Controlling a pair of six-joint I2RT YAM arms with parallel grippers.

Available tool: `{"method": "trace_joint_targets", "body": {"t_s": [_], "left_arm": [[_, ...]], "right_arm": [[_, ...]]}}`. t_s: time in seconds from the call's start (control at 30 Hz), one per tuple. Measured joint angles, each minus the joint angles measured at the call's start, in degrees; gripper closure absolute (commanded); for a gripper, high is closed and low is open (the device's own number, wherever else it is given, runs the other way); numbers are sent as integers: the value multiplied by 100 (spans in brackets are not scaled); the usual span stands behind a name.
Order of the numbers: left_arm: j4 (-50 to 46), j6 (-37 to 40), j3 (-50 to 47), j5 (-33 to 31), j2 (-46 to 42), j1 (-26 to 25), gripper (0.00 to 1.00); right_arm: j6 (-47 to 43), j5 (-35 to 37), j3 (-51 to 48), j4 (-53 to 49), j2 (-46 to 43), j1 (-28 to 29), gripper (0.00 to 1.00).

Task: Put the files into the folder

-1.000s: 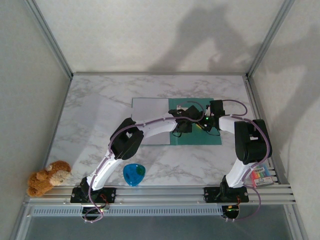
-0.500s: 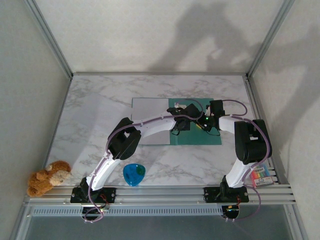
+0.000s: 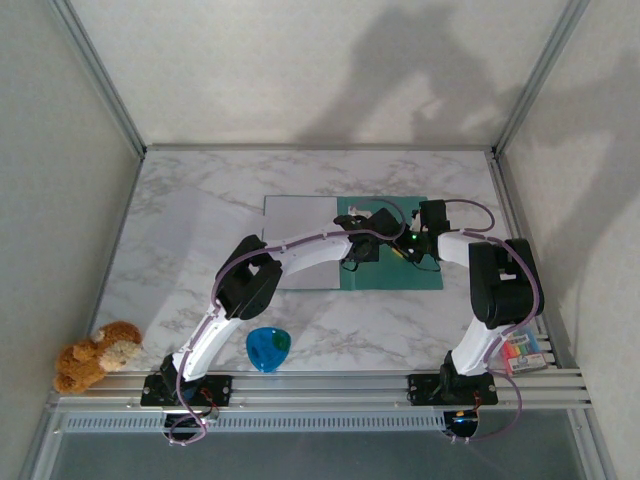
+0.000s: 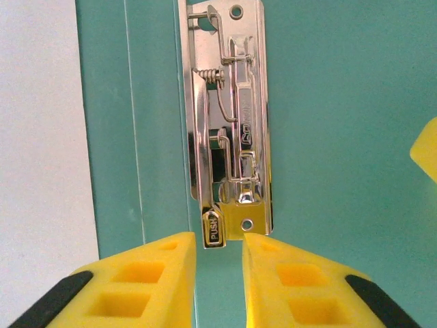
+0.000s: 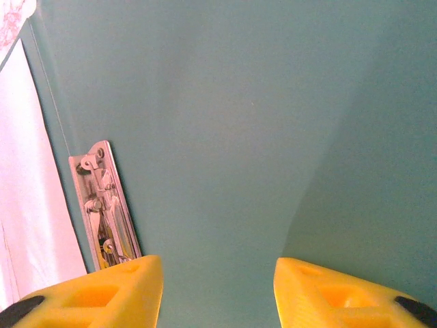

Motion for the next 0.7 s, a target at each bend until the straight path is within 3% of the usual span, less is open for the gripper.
{"method": "trace_joint_targets", "body": {"t_s": [0.17, 0.53, 0.7], "left_arm": [[2, -2, -7, 2, 4, 0, 79], [4, -22, -87, 4, 13, 0, 76], [7, -50, -103, 4, 35, 2, 83]], "right_arm": [[-2, 0, 0, 0, 0, 2, 53], [-2, -2, 0, 0, 0, 0, 53], [-2, -2, 0, -2, 0, 0, 53]]}}
